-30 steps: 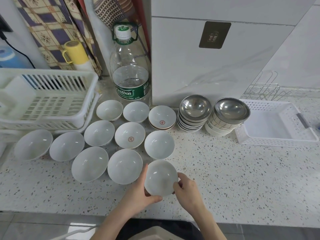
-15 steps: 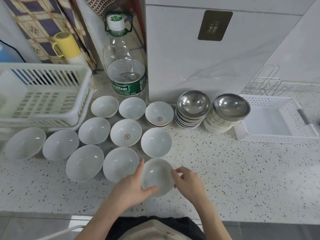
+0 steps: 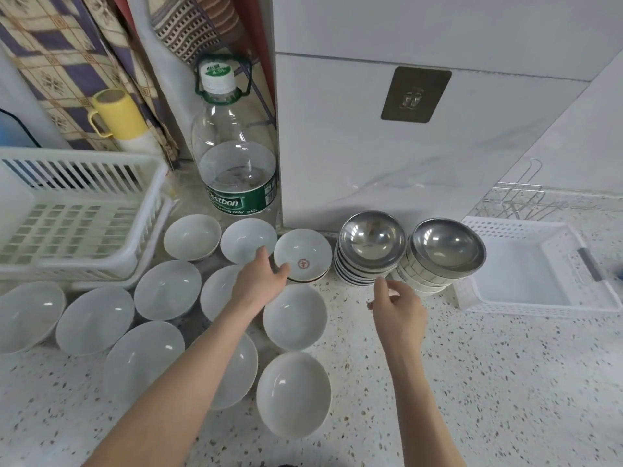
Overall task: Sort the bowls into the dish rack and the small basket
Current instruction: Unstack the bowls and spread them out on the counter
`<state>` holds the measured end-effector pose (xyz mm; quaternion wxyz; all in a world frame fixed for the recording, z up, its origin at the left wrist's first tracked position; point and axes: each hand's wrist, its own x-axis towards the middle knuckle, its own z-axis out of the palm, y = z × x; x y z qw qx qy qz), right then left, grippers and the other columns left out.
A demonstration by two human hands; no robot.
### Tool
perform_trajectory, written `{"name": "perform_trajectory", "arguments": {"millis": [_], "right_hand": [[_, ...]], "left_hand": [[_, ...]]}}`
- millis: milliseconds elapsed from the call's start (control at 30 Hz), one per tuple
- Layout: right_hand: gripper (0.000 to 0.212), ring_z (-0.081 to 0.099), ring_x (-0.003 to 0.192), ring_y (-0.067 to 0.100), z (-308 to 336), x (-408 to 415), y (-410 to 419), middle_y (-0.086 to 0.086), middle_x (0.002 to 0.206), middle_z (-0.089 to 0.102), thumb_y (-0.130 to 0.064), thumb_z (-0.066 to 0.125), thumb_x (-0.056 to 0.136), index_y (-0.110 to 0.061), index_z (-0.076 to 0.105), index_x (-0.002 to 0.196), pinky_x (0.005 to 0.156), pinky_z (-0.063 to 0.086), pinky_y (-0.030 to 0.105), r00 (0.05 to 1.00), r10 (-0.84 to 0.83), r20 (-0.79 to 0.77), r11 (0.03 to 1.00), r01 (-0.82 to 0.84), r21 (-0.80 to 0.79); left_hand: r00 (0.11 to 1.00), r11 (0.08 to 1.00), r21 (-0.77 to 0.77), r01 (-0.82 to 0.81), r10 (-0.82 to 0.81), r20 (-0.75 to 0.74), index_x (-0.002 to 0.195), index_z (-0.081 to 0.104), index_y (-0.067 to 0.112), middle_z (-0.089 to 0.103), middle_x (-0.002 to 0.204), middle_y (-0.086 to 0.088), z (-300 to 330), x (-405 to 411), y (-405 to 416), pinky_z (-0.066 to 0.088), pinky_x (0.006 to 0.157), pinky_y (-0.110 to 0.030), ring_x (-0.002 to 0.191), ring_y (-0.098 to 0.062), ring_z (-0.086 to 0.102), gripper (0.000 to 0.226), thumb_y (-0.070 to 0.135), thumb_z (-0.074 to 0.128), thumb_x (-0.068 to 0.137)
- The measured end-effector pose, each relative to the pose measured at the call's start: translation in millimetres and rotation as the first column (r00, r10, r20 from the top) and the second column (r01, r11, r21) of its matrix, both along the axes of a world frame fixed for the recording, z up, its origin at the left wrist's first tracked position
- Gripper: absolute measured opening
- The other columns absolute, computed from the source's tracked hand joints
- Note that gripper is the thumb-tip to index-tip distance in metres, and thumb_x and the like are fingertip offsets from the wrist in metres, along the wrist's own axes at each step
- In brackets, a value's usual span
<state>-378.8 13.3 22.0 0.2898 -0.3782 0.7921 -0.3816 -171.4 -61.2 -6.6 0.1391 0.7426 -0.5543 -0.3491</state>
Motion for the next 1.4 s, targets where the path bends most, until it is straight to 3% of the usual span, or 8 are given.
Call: {"name": "perform_trajectory", "arguments": {"millis": [100,200,300,567,833,1033,1233,1400], "right_hand": [[0.042,0.062,0.061,0.007,5.9,-7.7,-16.1,0.003,0.072,0.073,-0.045,0.049,0.093,-0.016,0.061,0.121,0.057,0.048,0.026,0.997,-0.083,-0.001,0.996,0.082,-0.023],[0.05,0.061,0.074,0.0,6.5,-13.5,-29.5,-0.003,0.074,0.073,-0.045,0.048,0.093,-0.013,0.056,0.131,0.058,0.039,0.02,0.994,-0.105,-0.032,0.994,0.105,-0.011],[0.057,0.064,0.095,0.014,7.8,-14.3,-39.1,0.001,0.095,0.074,-0.045,0.047,0.092,-0.011,0.05,0.138,0.071,0.041,0.027,0.993,-0.073,-0.096,0.996,0.078,0.051],[0.023,0.05,0.069,0.018,14.2,-10.6,-49.2,-0.005,0.079,0.055,-0.03,0.051,0.094,-0.015,0.057,0.11,0.049,0.028,0.023,0.97,-0.022,-0.242,0.985,0.062,0.159],[0.009,0.051,0.061,0.02,24.3,-6.6,-54.7,0.0,0.069,0.055,-0.014,0.046,0.091,-0.012,0.053,0.096,0.054,0.039,0.029,0.958,0.003,-0.288,0.986,0.046,0.162],[0.016,0.058,0.067,0.026,33.1,-5.5,-54.5,0.007,0.074,0.06,-0.009,0.042,0.093,-0.006,0.052,0.104,0.061,0.045,0.035,0.959,0.0,-0.283,0.998,0.02,0.068],[0.038,0.05,0.047,0.002,39.9,-12.6,-22.6,-0.001,0.055,0.062,-0.009,0.043,0.09,-0.017,0.057,0.125,0.048,0.042,0.024,0.999,-0.011,0.046,0.98,0.02,-0.2],[0.028,0.043,0.044,0.005,16.3,-26.8,33.9,-0.008,0.043,0.046,0.003,0.044,0.087,-0.013,0.066,0.092,0.047,0.037,0.022,0.949,-0.024,0.314,0.971,0.097,-0.22]], "left_hand": [[0.999,1.0,0.018,-0.021,0.021,-0.03,0.148,0.027,0.016,0.067,0.118,-0.018,-4.9,-3.6,-14.1,0.052,0.082,-0.04,0.1,-0.037,0.066,0.065,0.041,0.053,0.095],[0.999,1.0,0.019,-0.005,0.006,-0.049,0.143,0.034,0.016,0.069,0.111,-0.015,-9.8,-5.7,-22.7,0.056,0.084,-0.044,0.094,-0.037,0.068,0.057,0.034,0.058,0.093],[0.999,1.0,0.019,0.012,-0.011,-0.047,0.131,0.046,0.015,0.067,0.117,-0.013,-13.6,-5.3,-27.6,0.055,0.088,-0.046,0.1,-0.037,0.066,0.045,0.021,0.062,0.09],[0.999,0.999,0.012,0.037,-0.037,-0.026,0.118,0.053,0.02,0.069,0.107,-0.01,-12.6,-1.9,-33.9,0.055,0.086,-0.048,0.094,-0.038,0.067,0.033,0.011,0.053,0.086],[0.995,0.994,-0.111,0.016,-0.027,-0.099,0.13,0.052,0.021,0.067,0.119,-0.008,-6.7,-3.2,-37.2,0.051,0.088,-0.041,0.107,-0.033,0.061,0.043,0.003,0.048,0.091],[0.98,0.984,-0.169,-0.062,0.028,-0.197,0.137,0.046,0.025,0.068,0.103,-0.007,6.0,-2.0,-28.9,0.055,0.079,-0.041,0.087,-0.031,0.066,0.049,0.002,0.044,0.093],[0.86,0.943,-0.169,-0.288,0.177,-0.479,0.126,0.049,0.034,0.062,0.082,-0.001,24.7,8.2,-3.7,0.04,0.039,-0.016,0.045,-0.003,0.055,0.049,0.0,0.045,0.091],[0.694,0.92,0.027,-0.392,0.315,-0.648,0.128,0.051,0.023,0.05,0.067,-0.008,34.3,23.8,22.4,0.023,0.032,-0.015,0.031,-0.002,0.04,0.049,-0.006,0.042,0.09]]}}
